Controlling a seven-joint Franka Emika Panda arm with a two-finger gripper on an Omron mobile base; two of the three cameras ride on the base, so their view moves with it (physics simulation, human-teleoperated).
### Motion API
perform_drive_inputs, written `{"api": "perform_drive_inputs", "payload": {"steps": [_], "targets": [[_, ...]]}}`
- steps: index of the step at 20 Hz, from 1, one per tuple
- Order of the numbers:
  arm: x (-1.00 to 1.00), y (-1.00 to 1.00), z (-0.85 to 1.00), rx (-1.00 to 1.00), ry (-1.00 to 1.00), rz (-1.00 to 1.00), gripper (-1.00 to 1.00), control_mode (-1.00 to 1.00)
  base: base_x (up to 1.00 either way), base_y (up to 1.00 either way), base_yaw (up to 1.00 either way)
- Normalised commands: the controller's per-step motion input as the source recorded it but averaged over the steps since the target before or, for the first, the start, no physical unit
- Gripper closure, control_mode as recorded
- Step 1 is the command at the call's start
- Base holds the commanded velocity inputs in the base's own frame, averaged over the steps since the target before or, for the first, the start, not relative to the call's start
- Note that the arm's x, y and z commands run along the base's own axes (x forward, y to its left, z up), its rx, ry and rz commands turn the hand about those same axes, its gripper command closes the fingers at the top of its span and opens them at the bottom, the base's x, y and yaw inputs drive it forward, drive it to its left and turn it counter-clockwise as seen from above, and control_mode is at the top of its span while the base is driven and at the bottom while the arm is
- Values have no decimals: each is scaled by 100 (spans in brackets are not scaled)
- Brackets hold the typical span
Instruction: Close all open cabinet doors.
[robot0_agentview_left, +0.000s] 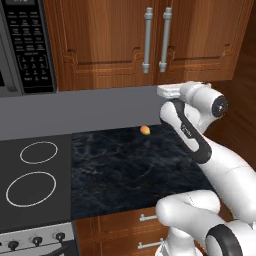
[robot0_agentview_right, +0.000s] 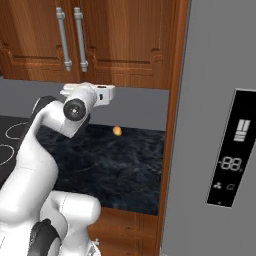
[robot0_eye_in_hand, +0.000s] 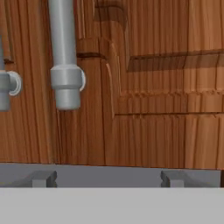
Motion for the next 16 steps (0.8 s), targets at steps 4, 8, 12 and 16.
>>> {"api": "perform_drive_inputs", "payload": {"steps": [4,8,12,16], "targets": [[-100,-7,82,8,25,-19,-100,-100,0,0,0],[-100,-11,100,13,34,-23,-100,-100,0,0,0],[-100,-18,42,7,52,-22,-100,-100,0,0,0],[-100,-12,-29,-2,69,-15,-100,-100,0,0,0]]}}
